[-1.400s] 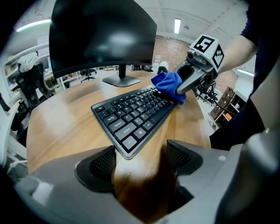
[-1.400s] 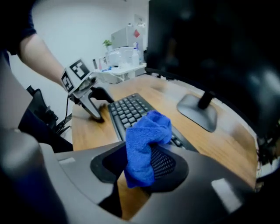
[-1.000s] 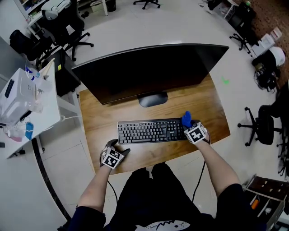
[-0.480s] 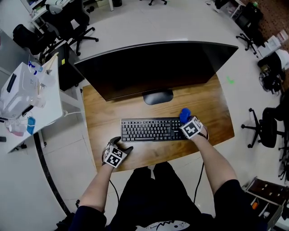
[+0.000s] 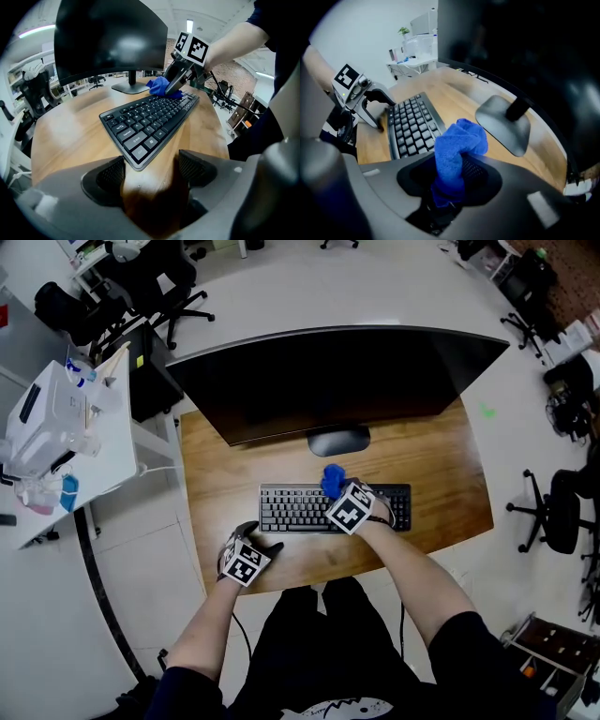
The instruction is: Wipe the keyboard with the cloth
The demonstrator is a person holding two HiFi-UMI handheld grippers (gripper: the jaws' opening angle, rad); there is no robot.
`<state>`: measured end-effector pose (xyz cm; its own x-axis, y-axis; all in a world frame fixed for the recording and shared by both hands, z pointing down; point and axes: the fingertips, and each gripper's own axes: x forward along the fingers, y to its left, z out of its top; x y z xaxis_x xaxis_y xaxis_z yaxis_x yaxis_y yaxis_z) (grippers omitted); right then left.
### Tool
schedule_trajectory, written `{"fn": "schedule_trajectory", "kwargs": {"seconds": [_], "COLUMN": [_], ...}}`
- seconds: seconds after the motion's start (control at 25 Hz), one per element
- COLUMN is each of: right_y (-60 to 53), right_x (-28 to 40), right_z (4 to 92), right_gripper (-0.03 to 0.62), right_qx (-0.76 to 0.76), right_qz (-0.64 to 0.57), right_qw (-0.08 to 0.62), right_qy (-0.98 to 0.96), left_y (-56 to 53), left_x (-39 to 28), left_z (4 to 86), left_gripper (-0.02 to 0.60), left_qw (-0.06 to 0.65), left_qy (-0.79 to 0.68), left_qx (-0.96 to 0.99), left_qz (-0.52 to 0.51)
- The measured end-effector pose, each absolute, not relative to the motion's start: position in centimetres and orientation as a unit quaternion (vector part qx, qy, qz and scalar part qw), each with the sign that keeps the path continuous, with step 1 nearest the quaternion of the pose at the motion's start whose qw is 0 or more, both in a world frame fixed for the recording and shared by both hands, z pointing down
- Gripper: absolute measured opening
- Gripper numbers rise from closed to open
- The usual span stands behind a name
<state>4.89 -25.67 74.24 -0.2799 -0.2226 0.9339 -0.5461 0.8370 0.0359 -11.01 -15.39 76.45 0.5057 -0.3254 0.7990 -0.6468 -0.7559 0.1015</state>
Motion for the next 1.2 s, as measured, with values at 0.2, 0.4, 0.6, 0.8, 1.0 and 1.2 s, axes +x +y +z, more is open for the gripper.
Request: {"fn": "schedule_trajectory", "kwargs": {"seconds": [0.2,0.4,0.6,0.8,1.0,1.2], "right_y": [-23.7,-20.0,-18.1,-17.6,-18.1,-21.5], "right_x": [-0.1,-2.2,-0.8,2.0,5.6,10.6], "right_z": [74.3,74.5,74.4,74.5,73.7,72.8], "right_gripper": [0.150,0.150,0.149,0.147,0.147,0.147], "right_qx": [0.190,0.130,0.107,0.126,0.160,0.254], "right_qz": [0.108,0.062,0.072,0.097,0.124,0.161], "right_qw": [0.552,0.556,0.552,0.554,0.555,0.544], "right_qy": [-0.805,-0.819,-0.824,-0.817,-0.807,-0.784], "left_y": [-15.5,-15.6,-15.3,-15.3,-15.2,-15.3], "left_x": [-11.2,-11.3,-11.2,-11.3,-11.1,-11.3], "left_z": [76.2,76.2,76.4,76.3,76.3,76.3], "left_gripper": [0.356,0.356,0.356,0.356,0.356,0.356], "left_qw": [0.194,0.182,0.190,0.186,0.189,0.180], "left_qy": [-0.288,-0.289,-0.282,-0.279,-0.277,-0.278], "left_qx": [0.843,0.847,0.848,0.847,0.849,0.853], "left_qz": [0.411,0.408,0.406,0.412,0.408,0.404]}}
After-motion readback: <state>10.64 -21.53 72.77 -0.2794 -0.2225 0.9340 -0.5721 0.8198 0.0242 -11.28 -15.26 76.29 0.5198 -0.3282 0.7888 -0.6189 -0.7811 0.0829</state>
